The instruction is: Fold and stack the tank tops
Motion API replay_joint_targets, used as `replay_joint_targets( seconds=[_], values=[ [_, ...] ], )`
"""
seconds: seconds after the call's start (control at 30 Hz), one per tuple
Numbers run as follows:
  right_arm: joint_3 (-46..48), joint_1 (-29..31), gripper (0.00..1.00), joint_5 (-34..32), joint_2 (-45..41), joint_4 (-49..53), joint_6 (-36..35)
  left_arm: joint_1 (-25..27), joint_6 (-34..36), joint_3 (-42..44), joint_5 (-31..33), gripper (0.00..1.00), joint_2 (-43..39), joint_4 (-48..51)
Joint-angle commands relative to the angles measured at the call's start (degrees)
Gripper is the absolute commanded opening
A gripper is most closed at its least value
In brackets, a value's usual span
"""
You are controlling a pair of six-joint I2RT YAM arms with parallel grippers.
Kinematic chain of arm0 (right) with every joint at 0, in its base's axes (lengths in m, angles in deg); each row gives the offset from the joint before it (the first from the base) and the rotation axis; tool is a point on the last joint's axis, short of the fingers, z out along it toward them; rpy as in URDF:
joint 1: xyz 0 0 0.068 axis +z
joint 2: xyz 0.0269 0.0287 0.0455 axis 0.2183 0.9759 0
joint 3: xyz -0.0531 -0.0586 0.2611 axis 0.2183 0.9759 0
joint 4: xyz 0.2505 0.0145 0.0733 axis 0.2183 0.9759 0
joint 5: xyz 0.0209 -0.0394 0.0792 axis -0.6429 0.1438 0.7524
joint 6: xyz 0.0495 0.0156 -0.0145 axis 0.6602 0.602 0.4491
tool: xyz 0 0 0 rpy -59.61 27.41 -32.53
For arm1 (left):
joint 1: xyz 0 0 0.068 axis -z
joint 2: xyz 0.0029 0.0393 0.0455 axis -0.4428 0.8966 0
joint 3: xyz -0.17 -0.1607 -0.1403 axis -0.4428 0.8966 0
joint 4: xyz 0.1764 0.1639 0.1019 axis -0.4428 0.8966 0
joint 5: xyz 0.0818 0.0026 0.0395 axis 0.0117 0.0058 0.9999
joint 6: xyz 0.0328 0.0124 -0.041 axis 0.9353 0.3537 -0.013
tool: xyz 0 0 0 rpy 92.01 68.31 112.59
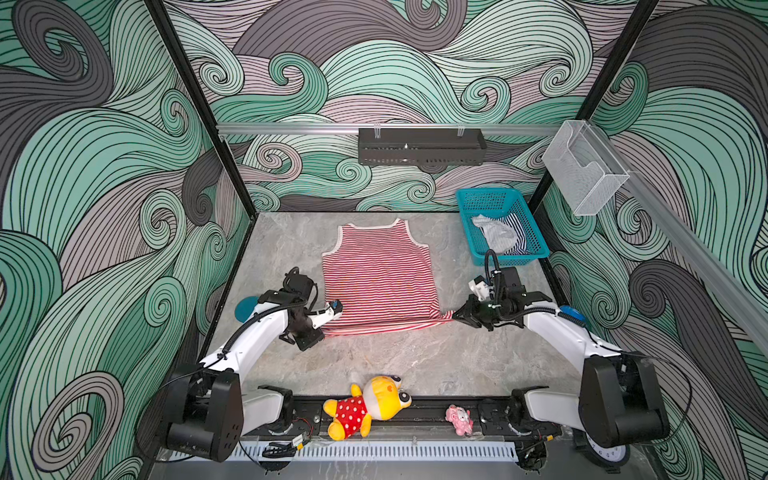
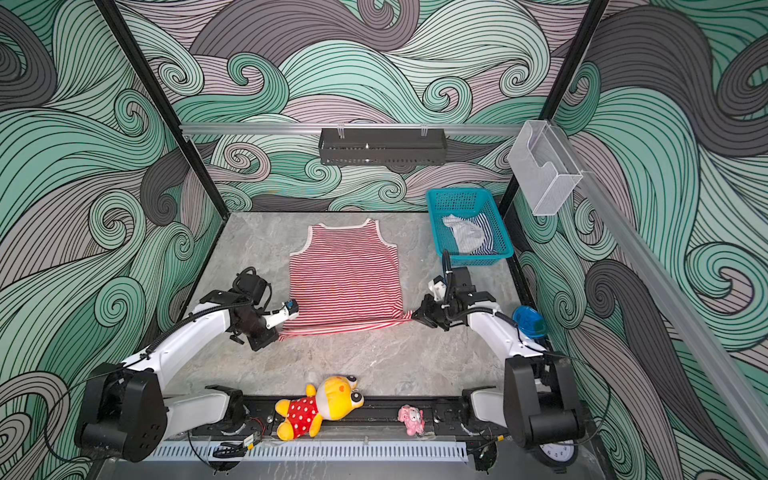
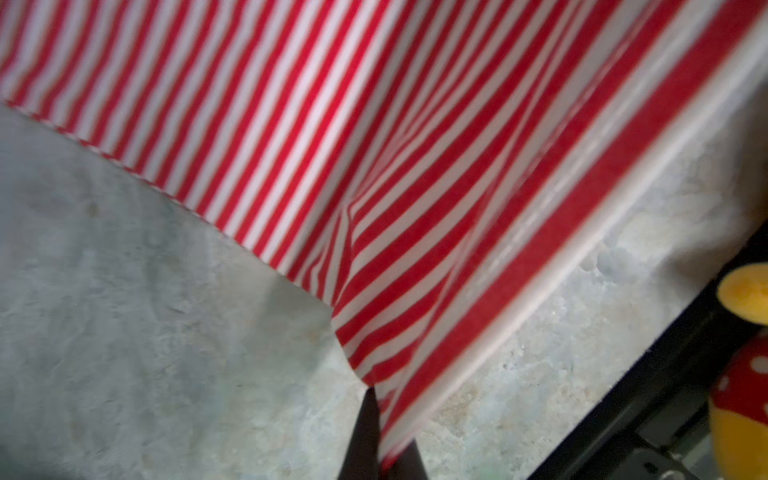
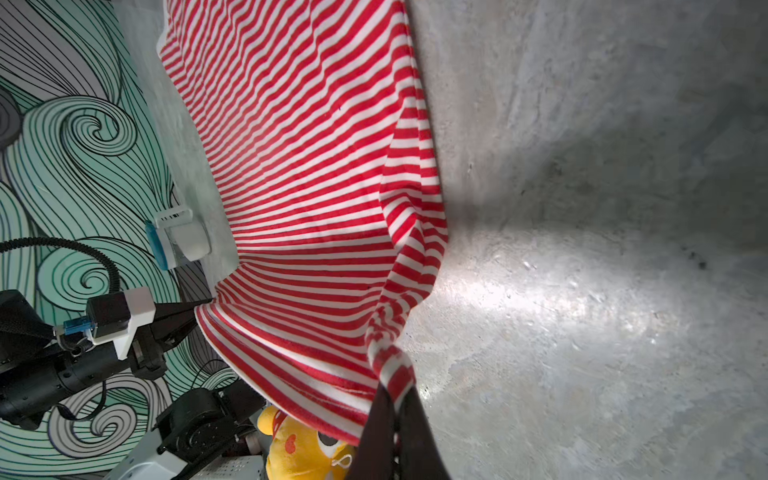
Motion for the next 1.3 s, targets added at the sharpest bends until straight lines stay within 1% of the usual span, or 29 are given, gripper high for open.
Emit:
replay_joint_targets(
  seconds=[0.0, 0.07, 0.13, 0.2, 0.27, 0.3, 0.37, 0.43, 0.53, 0.6, 0.67, 0.77, 0.8, 0.9, 1.0, 1.13, 1.27],
  values=[
    [1.3, 1.2, 0.14, -2.3, -1.9, 0.7, 0.7, 1.1, 1.3, 1.2, 4.6, 0.11, -1.1, 5.8],
    [1.7, 1.8, 0.18, -2.6, -3.0, 2.0, 0.6, 1.3, 1.4, 1.4, 5.3, 0.13, -1.7, 7.3],
    [2.0, 2.3, 0.25, -2.6, -4.2, 3.4, 0.8, 1.3, 2.0, 1.2, 5.5, 0.15, -2.9, 9.4],
    [1.7, 2.7, 0.28, -3.2, -5.1, 5.1, 0.9, 1.4, 2.8, 1.0, 5.9, 0.17, -3.5, 11.7],
    [0.8, 3.0, 0.36, -4.1, -6.0, 7.5, 0.5, 1.4, 2.7, 0.2, 7.1, 0.18, -4.2, 14.2],
    [0.0, 3.0, 0.36, -4.9, -6.5, 8.8, 0.2, 1.4, 2.3, -0.7, 7.8, 0.18, -4.4, 15.5],
    [-1.1, 3.4, 0.36, -5.8, -7.6, 9.4, 0.6, 1.3, 2.2, -1.7, 9.1, 0.18, -5.5, 17.5],
    [-1.6, 4.3, 0.35, -6.1, -7.8, 7.8, 2.8, 1.3, 3.2, -3.0, 9.2, 0.18, -5.8, 21.2],
    [-2.7, 9.0, 0.32, -8.6, -5.2, 4.5, 6.2, 1.2, 3.6, -5.6, 10.8, 0.17, -5.0, 24.0],
    [-3.3, 12.3, 0.29, -9.6, -1.9, 1.2, 8.4, 1.1, 2.0, -7.1, 10.9, 0.17, -4.5, 20.2],
    [-4.0, 14.7, 0.24, -10.6, 1.6, -2.1, 10.2, 1.1, 0.7, -8.1, 8.1, 0.18, -3.2, 15.6],
    [-6.1, 17.2, 0.18, -11.9, 7.4, -4.5, 11.4, 1.4, -2.6, -9.3, 3.4, 0.18, 1.3, 6.4],
    [-6.9, 18.0, 0.17, -12.5, 9.1, -4.9, 11.6, 1.9, -4.2, -10.6, 1.7, 0.18, 3.8, 5.2],
    [-9.0, 20.1, 0.16, -12.0, 13.3, -7.1, 12.6, 3.5, -9.8, -16.9, -3.1, 0.18, 12.2, 6.4],
    [-11.7, 23.2, 0.16, -11.7, 16.7, -7.1, 12.8, 7.5, -13.3, -22.1, -3.9, 0.18, 20.6, 8.3],
    [-13.0, 26.7, 0.15, -11.9, 18.3, -6.9, 12.8, 13.3, -14.8, -24.4, -4.4, 0.18, 26.3, 6.8],
    [-11.9, 28.9, 0.15, -11.9, 17.8, -6.6, 13.4, 18.1, -15.4, -26.8, -3.3, 0.19, 31.2, 6.5]
  ],
)
